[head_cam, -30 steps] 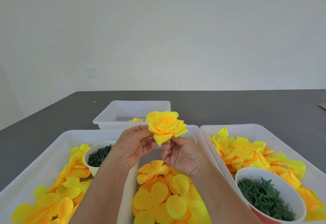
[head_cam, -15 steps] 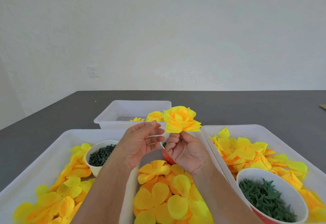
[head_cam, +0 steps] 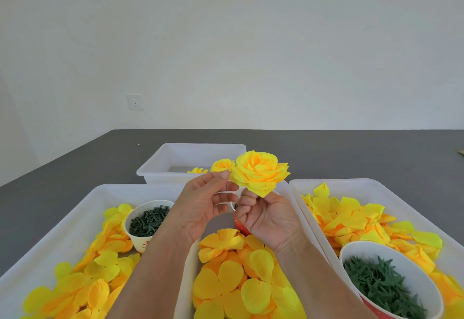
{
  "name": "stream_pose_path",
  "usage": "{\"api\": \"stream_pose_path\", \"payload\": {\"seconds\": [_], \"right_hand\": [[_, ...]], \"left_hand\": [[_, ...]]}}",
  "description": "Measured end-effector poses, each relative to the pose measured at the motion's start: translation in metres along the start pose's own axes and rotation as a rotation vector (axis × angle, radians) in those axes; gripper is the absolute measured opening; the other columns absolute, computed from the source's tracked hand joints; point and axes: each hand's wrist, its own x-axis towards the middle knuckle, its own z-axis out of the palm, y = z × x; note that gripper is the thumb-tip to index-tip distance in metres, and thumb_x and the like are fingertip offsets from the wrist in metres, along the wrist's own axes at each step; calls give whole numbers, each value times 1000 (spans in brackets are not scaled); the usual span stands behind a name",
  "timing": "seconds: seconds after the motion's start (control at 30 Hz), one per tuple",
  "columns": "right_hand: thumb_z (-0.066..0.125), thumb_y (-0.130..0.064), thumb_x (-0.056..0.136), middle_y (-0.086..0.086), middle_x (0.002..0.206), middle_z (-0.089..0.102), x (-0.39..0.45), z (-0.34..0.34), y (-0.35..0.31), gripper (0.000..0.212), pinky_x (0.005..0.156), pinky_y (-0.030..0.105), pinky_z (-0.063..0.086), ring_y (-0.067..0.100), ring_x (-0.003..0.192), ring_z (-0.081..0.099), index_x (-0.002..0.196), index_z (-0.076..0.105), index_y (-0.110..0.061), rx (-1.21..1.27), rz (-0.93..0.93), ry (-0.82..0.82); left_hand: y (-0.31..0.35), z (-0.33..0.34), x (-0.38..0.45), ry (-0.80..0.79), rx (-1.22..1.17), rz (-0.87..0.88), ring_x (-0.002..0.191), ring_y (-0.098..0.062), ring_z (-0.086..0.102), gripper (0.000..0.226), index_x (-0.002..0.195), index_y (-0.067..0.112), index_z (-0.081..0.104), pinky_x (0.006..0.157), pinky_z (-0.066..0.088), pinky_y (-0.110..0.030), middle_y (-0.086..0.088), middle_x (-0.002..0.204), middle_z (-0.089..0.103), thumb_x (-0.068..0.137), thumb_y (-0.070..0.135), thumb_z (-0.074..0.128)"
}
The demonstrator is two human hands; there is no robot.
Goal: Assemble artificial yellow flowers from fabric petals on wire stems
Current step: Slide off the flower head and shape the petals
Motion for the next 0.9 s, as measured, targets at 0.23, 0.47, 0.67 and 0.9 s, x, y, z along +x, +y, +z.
{"api": "stream_pose_path", "payload": {"seconds": [0.23,0.47,0.67,0.9], "right_hand": [[47,-9,78,2,58,44,0,1,0,21,45,21,42,12,46,45,63,60,-5,-20,12,4],[47,-9,80,4,58,50,1,0,-1,17,46,21,43,14,45,47,70,61,-4,-47,11,25],[47,-8,81,4,59,48,1,-1,-1,18,46,21,43,14,47,46,69,61,-5,-54,6,21],[50,-9,77,4,59,51,-1,1,-2,17,47,22,43,14,49,47,69,65,-4,-47,-1,0]], "left_hand": [[-2,-3,1,46,25,15,56,-10,61,4,81,11,65,48,44,-17,-2,67,68,83,12,62],[0,-5,2,107,2,21,51,-9,59,11,80,9,66,46,44,-17,-5,63,67,85,2,59],[0,-4,1,102,12,42,53,-9,59,6,85,8,66,47,43,-17,-4,65,67,85,7,60],[-1,-3,1,53,43,6,56,-11,60,14,84,11,66,48,43,-19,-5,71,68,78,24,64]]}}
